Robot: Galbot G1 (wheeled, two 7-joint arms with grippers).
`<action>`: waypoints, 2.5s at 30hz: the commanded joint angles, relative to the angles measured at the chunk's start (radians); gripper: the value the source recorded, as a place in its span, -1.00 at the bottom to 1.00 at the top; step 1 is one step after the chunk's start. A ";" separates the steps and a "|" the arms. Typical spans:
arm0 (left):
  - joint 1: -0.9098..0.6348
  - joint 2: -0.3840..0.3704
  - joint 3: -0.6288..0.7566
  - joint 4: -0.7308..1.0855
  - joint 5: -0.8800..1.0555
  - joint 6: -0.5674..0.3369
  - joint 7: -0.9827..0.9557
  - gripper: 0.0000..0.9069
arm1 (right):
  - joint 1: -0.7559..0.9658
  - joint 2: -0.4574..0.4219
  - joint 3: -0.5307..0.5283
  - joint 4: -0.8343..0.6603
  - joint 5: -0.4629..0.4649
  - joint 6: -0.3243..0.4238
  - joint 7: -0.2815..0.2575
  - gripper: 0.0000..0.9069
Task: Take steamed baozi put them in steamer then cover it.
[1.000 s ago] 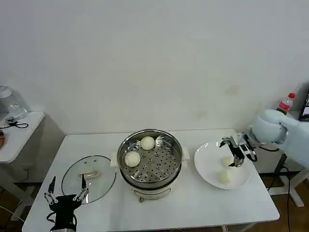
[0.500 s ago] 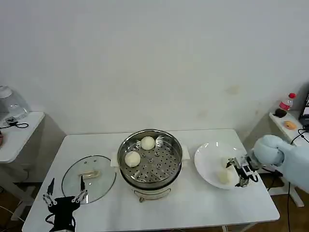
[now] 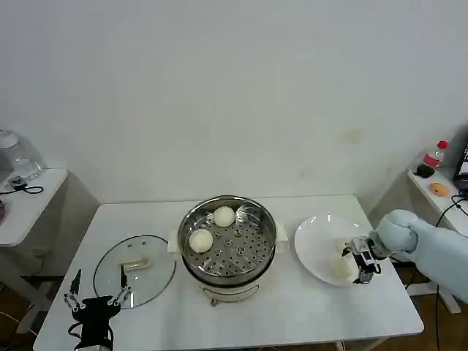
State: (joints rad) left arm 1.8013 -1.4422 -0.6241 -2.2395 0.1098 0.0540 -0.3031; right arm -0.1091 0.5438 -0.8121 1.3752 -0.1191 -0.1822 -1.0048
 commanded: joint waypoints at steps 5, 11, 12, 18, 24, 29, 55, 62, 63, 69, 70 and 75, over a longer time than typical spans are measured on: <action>-0.003 -0.001 0.000 0.006 0.000 0.000 -0.001 1.00 | -0.016 0.064 0.020 -0.067 -0.001 -0.006 0.004 0.53; -0.003 -0.001 -0.001 0.005 -0.001 -0.001 -0.001 1.00 | -0.016 0.060 0.020 -0.060 0.004 -0.012 -0.007 0.22; -0.002 -0.001 0.000 0.005 -0.001 0.000 -0.001 1.00 | -0.016 0.057 0.020 -0.059 0.003 -0.012 -0.008 0.22; -0.001 0.000 0.001 0.005 -0.002 -0.001 0.000 1.00 | 0.053 0.016 0.016 -0.030 0.021 -0.005 -0.031 0.24; -0.010 0.010 0.001 0.014 -0.008 0.001 0.000 1.00 | 0.233 -0.010 0.001 0.010 0.087 0.016 -0.070 0.27; -0.012 0.018 -0.004 0.036 -0.022 -0.001 -0.001 1.00 | 0.435 0.048 -0.047 0.029 0.191 0.016 -0.096 0.27; 0.010 0.022 -0.038 -0.033 -0.062 0.030 0.009 1.00 | 0.634 0.596 -0.321 0.096 0.279 0.056 -0.090 0.29; 0.023 0.012 -0.055 -0.043 -0.063 0.027 0.008 1.00 | 0.578 0.655 -0.386 0.093 0.224 0.120 -0.108 0.29; 0.025 0.010 -0.057 -0.043 -0.063 0.026 0.008 1.00 | 0.574 0.656 -0.389 0.094 0.219 0.123 -0.110 0.29; 0.032 0.005 -0.065 -0.042 -0.064 0.023 0.007 1.00 | 0.562 0.667 -0.414 0.089 0.186 0.207 -0.123 0.36; 0.032 0.004 -0.065 -0.041 -0.064 0.023 0.007 1.00 | 0.560 0.670 -0.415 0.089 0.183 0.218 -0.122 0.38; 0.030 0.001 -0.063 -0.039 -0.064 0.022 0.006 1.00 | 0.563 0.674 -0.422 0.095 0.164 0.234 -0.140 0.42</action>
State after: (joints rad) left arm 1.8315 -1.4393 -0.6862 -2.2779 0.0470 0.0767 -0.2963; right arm 0.4676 1.1725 -1.2011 1.4685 0.0831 -0.0197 -1.1246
